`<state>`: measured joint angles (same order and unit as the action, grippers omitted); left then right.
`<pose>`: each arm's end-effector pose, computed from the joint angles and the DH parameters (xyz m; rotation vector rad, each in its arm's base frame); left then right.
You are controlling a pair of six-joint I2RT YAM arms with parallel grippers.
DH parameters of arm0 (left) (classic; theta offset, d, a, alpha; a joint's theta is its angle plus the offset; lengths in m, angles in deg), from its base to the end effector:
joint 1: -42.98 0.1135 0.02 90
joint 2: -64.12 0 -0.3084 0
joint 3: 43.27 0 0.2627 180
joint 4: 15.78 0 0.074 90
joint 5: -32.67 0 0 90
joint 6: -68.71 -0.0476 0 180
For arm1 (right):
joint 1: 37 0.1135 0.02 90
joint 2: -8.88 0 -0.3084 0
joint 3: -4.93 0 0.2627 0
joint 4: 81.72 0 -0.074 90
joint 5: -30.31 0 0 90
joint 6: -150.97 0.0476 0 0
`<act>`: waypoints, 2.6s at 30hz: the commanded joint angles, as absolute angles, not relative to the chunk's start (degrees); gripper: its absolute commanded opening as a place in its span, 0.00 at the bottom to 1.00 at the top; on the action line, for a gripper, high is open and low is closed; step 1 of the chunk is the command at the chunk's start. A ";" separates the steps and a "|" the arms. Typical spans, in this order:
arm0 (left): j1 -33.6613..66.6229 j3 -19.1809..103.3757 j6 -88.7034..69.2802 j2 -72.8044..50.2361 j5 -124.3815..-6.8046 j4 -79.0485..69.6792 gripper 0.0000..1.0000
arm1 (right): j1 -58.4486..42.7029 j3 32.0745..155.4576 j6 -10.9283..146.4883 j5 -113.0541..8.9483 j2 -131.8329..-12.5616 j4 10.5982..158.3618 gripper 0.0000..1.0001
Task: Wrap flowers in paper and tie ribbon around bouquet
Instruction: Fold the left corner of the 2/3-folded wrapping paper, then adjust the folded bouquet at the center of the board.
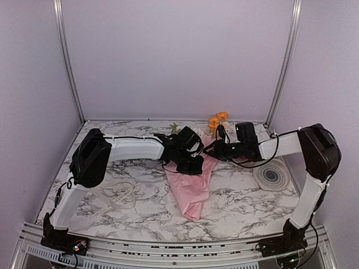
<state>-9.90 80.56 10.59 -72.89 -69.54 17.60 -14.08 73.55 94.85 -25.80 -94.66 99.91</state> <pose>0.3446 -0.4719 0.1764 0.5771 2.5118 -0.8948 0.3604 0.1812 0.2006 -0.1541 2.2850 1.1857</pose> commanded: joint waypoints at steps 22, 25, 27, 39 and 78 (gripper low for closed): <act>-13.14 74.86 -8.76 -60.60 -59.22 17.61 0.51 | -21.08 70.91 92.08 -24.65 -99.09 98.67 0.00; -13.57 70.61 -10.67 -57.42 -57.22 17.68 0.49 | -21.24 70.43 92.17 -24.81 -101.23 99.64 0.00; -13.90 68.48 -11.42 -56.35 -54.96 18.65 0.45 | -21.27 70.49 92.10 -25.11 -102.59 99.78 0.00; -25.16 67.46 -30.08 -62.87 -49.95 28.03 0.38 | -21.27 70.31 92.18 -25.32 -103.79 100.02 0.00; -29.17 54.92 -32.49 -57.48 -46.78 24.04 0.32 | -20.13 70.68 91.01 -27.14 -100.01 97.28 0.00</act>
